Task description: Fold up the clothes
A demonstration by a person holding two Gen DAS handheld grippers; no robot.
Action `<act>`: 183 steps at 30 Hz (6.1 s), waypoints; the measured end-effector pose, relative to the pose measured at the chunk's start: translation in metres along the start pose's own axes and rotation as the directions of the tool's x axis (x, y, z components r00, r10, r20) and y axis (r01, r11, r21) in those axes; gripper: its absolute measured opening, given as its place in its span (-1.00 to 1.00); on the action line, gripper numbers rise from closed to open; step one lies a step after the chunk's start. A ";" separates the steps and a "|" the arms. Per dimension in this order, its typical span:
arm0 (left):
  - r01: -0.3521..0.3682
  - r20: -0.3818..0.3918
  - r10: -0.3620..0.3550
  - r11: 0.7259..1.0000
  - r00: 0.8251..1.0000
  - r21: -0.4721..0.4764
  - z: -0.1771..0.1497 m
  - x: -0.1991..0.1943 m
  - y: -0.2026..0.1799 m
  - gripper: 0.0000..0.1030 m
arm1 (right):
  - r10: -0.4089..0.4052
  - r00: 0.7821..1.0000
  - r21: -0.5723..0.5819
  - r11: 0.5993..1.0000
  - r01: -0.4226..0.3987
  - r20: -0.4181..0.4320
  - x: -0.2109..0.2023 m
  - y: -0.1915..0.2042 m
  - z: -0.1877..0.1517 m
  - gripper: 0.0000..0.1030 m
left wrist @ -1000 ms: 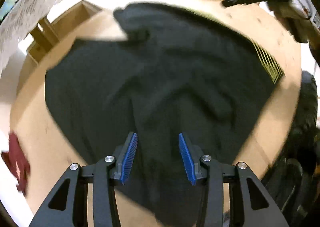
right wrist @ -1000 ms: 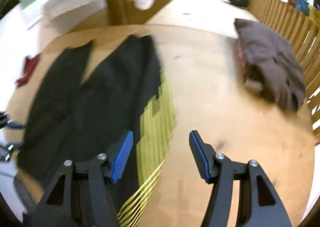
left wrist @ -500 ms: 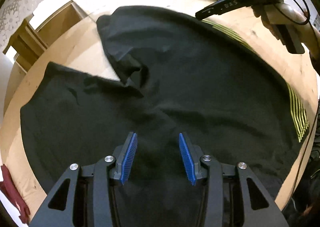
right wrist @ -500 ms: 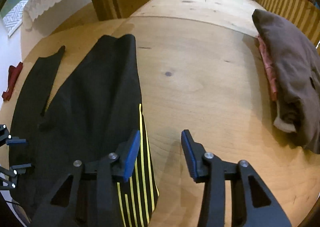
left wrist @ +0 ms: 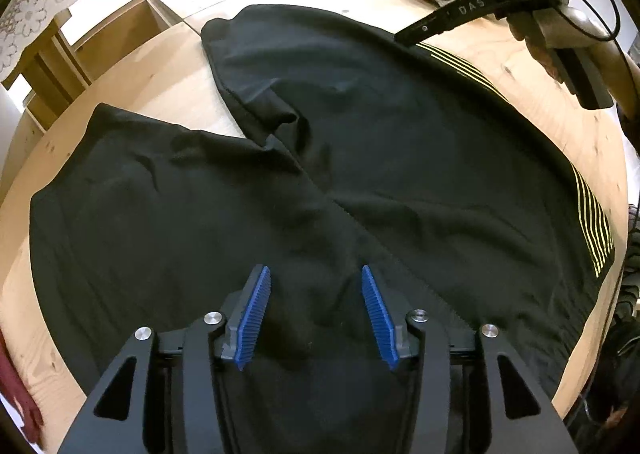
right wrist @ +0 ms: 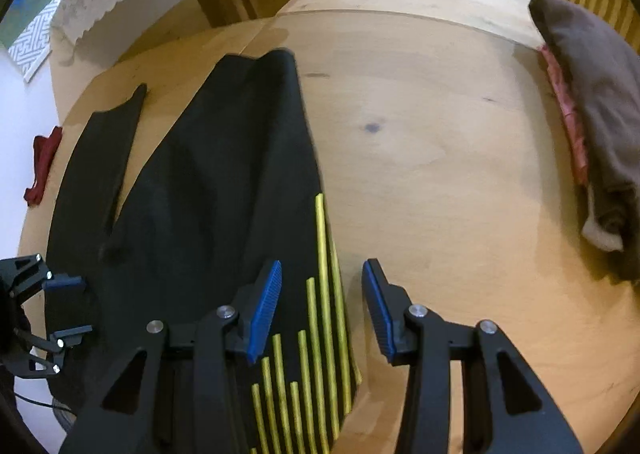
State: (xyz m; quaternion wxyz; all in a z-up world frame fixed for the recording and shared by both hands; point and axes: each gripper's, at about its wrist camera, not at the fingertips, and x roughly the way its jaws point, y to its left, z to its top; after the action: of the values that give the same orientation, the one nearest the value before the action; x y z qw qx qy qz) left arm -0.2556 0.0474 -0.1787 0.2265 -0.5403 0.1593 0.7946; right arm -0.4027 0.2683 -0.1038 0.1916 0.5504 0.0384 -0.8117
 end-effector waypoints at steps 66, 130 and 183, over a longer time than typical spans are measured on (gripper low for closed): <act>0.021 0.016 -0.021 1.000 1.000 0.014 -0.017 -0.004 0.001 0.35 | 0.042 0.999 0.049 0.998 -0.042 -0.007 -0.033 -0.010 0.080 -0.42; 0.004 -0.018 -0.004 1.000 1.000 -0.013 -0.142 -0.054 -0.026 0.32 | -0.167 0.985 -0.258 0.955 0.150 -0.047 -0.050 0.116 -0.212 -0.77; -0.180 0.042 0.208 0.917 0.977 -0.355 -0.013 -0.018 0.254 0.31 | 0.055 0.997 -0.240 0.970 -0.039 0.060 0.067 0.187 0.111 -0.17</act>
State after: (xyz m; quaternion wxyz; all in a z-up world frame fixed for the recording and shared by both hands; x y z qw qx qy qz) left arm -0.3754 -0.1775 -0.1648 0.0531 -0.5216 0.0593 0.8495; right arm -0.4551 0.0470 -0.0932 0.2766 0.4971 0.1165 -0.8141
